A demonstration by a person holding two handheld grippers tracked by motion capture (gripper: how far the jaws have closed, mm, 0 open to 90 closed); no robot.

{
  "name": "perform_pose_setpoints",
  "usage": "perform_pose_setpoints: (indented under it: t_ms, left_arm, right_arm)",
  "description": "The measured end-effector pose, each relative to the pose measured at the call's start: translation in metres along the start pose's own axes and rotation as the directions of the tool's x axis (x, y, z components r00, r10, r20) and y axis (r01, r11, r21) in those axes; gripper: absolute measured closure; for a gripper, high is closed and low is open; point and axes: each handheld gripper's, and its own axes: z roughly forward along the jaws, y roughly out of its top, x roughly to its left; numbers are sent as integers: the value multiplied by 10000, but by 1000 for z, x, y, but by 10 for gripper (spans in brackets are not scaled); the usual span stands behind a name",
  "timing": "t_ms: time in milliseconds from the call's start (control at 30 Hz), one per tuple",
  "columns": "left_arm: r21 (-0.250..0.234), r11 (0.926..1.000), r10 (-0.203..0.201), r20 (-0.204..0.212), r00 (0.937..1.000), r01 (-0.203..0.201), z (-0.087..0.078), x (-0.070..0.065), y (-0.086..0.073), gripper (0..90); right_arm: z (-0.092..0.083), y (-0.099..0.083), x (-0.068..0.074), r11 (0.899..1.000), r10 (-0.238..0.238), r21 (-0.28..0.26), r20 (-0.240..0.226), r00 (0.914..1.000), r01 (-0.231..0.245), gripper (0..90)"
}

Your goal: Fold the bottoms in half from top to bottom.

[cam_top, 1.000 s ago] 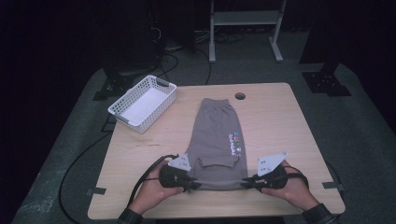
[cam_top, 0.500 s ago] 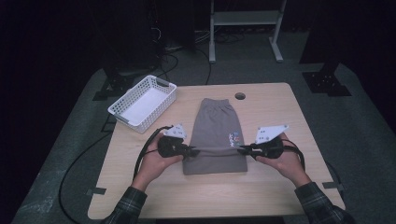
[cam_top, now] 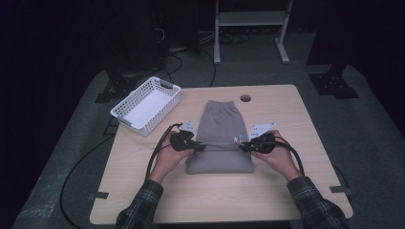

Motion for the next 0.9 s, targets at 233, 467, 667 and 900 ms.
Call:
perform_pose_setpoints:
  t_ms: [233, 467, 667, 900]
  left_arm:
    - [696, 9972, 278, -274, 9992, -258, 13, -4, -1, 812]
    - [916, 9954, 303, -78, 9995, -295, 13, -8, -3, 808]
    - [1128, 9927, 422, 121, 9990, -433, 9, -19, -7, 806]
    - [1328, 9896, 501, 363, 9981, -545, 2, -34, -17, 804]
  right_arm:
    - [13, -7, 1, 9988, -33, 493, 65, 10000, 30, 832]
    - [14, -9, 5, 9979, -139, 635, -72, 9999, 143, 832]
    - [9, -13, 14, 9967, -307, 749, -282, 9991, 327, 831]
    - [2, -17, 29, 9937, -659, 875, -521, 9965, 703, 830]
